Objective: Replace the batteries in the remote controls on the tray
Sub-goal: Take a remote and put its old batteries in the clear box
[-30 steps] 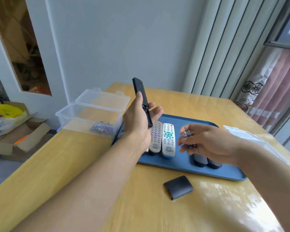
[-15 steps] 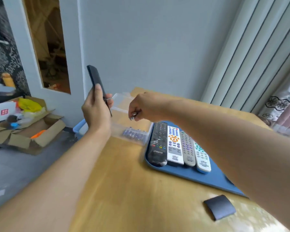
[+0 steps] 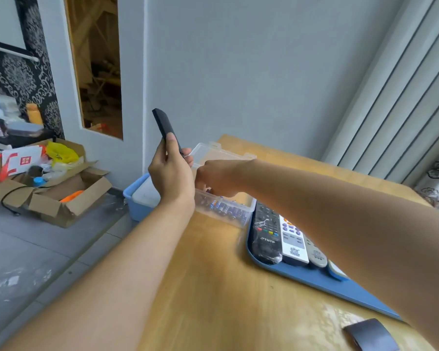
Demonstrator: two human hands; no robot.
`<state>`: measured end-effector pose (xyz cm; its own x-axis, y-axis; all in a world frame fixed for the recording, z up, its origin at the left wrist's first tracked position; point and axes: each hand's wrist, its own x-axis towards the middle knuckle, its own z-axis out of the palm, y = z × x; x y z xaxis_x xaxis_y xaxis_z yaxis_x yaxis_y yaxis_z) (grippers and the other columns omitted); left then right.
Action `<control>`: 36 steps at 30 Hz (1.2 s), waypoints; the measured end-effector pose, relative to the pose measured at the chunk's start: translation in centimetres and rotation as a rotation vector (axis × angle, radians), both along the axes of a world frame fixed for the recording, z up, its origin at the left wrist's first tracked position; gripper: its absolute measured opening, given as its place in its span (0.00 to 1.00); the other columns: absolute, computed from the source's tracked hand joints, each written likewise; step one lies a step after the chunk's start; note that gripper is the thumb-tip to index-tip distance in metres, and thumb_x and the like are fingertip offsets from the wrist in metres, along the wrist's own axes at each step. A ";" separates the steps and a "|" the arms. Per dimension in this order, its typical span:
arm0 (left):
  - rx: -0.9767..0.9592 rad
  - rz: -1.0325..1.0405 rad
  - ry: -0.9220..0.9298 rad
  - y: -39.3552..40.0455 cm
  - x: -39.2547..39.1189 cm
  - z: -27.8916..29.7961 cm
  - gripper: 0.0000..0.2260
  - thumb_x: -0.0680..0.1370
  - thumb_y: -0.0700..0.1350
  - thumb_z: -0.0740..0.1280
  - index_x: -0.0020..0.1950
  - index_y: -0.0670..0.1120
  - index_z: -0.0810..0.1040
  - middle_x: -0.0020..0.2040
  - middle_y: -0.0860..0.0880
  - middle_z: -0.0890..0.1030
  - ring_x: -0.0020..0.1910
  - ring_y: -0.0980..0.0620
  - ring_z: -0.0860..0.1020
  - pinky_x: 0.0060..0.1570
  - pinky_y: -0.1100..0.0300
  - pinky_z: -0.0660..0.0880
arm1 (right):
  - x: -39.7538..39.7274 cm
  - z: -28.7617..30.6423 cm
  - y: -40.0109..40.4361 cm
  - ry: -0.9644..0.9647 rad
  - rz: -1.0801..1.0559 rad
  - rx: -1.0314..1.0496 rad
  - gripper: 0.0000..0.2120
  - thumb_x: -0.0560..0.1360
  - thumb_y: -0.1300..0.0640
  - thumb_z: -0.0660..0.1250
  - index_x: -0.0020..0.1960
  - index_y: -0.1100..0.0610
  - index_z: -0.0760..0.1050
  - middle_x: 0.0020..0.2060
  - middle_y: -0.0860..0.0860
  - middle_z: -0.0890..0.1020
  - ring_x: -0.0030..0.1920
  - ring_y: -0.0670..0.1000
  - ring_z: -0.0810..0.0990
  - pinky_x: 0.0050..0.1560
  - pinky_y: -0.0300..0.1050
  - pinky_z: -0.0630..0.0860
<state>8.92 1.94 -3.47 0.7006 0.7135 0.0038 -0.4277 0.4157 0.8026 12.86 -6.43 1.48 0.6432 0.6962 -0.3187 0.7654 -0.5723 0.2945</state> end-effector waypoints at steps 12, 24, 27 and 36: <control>-0.019 0.005 -0.016 -0.1 0.0 0.2 0.13 0.84 0.52 0.62 0.48 0.47 0.81 0.35 0.48 0.80 0.32 0.50 0.76 0.46 0.56 0.81 | 0.0 -0.3 0.0 -0.026 -0.055 0.059 0.23 0.76 0.70 0.59 0.62 0.50 0.79 0.45 0.49 0.78 0.47 0.53 0.78 0.41 0.42 0.71; 0.329 -0.036 -0.021 -2.9 -1.8 -0.5 0.13 0.85 0.53 0.60 0.46 0.49 0.79 0.42 0.47 0.82 0.35 0.51 0.79 0.41 0.58 0.81 | -2.8 3.9 -14.9 -0.159 -0.211 0.528 0.13 0.79 0.62 0.66 0.52 0.47 0.85 0.45 0.46 0.86 0.46 0.48 0.82 0.50 0.43 0.78; 0.463 -0.134 -0.027 -5.9 -3.1 -0.7 0.12 0.85 0.53 0.60 0.48 0.50 0.79 0.42 0.49 0.83 0.31 0.50 0.79 0.35 0.55 0.79 | -5.5 2.9 -22.8 -0.288 -0.275 0.745 0.10 0.79 0.59 0.66 0.51 0.46 0.84 0.43 0.43 0.84 0.41 0.45 0.80 0.49 0.46 0.78; 0.590 -0.690 -0.034 -23.6 -7.0 1.8 0.13 0.84 0.51 0.64 0.45 0.44 0.79 0.43 0.45 0.80 0.30 0.52 0.78 0.25 0.59 0.76 | -12.4 -1.3 -42.1 -0.615 -0.670 1.018 0.10 0.77 0.61 0.68 0.49 0.47 0.84 0.41 0.41 0.83 0.36 0.39 0.78 0.44 0.47 0.80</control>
